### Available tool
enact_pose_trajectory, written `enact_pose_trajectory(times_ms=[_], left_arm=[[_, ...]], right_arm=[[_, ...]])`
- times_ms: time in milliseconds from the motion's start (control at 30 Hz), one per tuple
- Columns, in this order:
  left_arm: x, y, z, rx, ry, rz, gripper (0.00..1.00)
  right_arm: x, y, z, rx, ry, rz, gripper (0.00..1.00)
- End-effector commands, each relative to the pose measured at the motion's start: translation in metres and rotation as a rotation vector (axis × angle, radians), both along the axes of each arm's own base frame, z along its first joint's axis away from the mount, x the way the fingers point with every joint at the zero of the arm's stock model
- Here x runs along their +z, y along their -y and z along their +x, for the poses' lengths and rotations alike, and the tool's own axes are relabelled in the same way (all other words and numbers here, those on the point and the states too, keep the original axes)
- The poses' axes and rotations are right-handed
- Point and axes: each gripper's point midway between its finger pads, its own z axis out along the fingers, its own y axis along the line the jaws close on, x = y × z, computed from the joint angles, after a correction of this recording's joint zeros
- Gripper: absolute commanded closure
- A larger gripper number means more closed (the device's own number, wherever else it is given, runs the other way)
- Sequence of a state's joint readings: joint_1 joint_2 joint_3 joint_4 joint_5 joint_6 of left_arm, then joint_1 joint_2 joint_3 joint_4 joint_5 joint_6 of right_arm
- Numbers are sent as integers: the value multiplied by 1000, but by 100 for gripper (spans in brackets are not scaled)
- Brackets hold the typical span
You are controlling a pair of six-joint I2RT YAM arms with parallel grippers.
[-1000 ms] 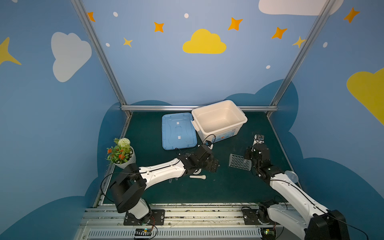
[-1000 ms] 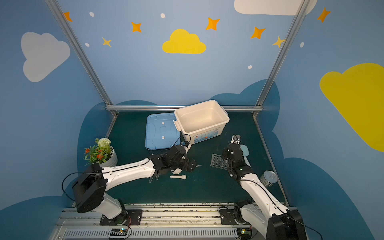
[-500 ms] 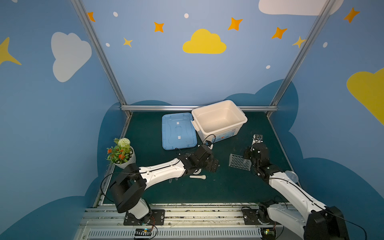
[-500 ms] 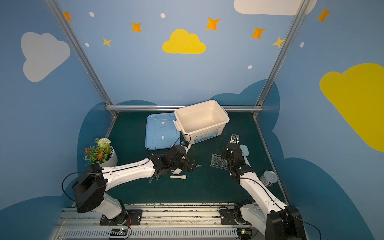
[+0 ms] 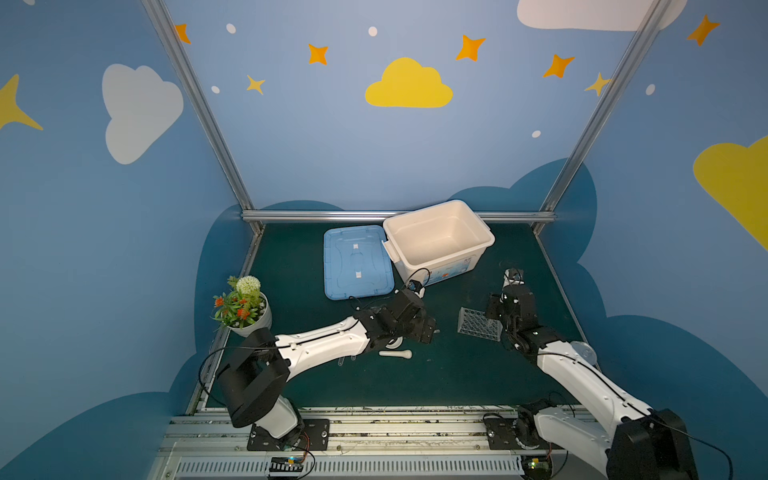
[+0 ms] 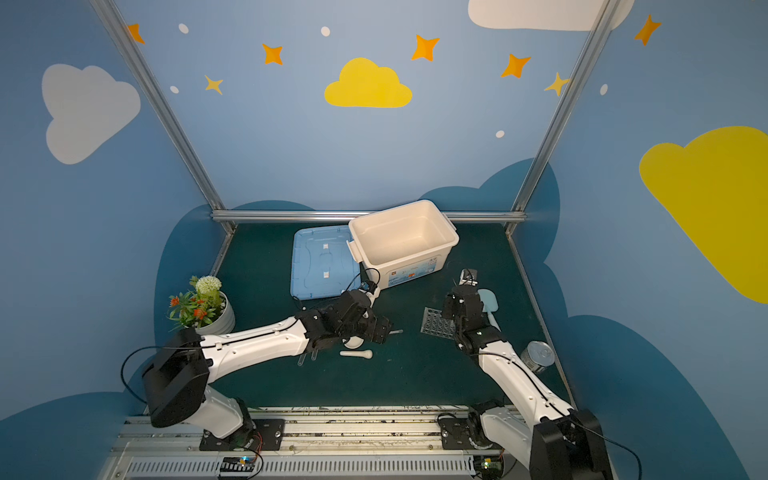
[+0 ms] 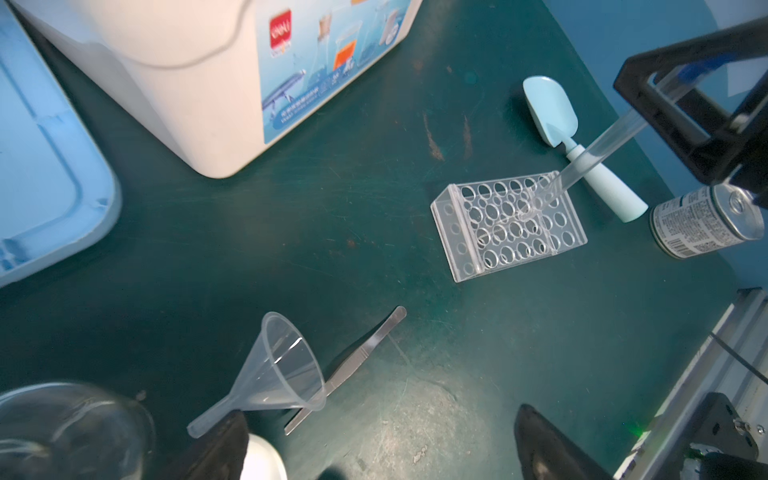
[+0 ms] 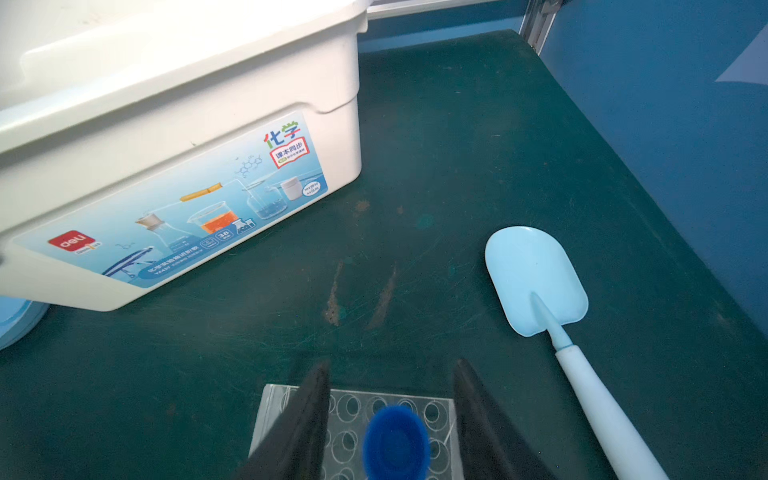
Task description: Organize the chemistry lab equipment
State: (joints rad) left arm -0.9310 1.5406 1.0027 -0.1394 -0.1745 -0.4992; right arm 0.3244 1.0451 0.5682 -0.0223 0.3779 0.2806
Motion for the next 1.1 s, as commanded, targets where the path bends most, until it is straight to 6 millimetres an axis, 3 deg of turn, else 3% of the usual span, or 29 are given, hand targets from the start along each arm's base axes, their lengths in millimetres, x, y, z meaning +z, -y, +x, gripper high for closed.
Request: enact_pose_trajectory(times_ms=[0,233,433,633,900,1067], left_arm=[[16,-21,2,61,49,12,0],[30,-72,1,187,119,55,0],[18,-140,-1,376,74,75,0],[-5,-202,-20,525,24,129,0],[-40,-235,-36,614,-71,183,1],[-59,-238,-37,618,-138,219,5]], right_arm=[[24,0,2,-14,52,18,48],[31,2,0,-14,86,20,40],[42,-1,-1,10,114,21,32],[56,5,-3,-17,163,18,26],[73,-3,-4,28,205,51,24],[82,-7,-3,49,218,74,24]])
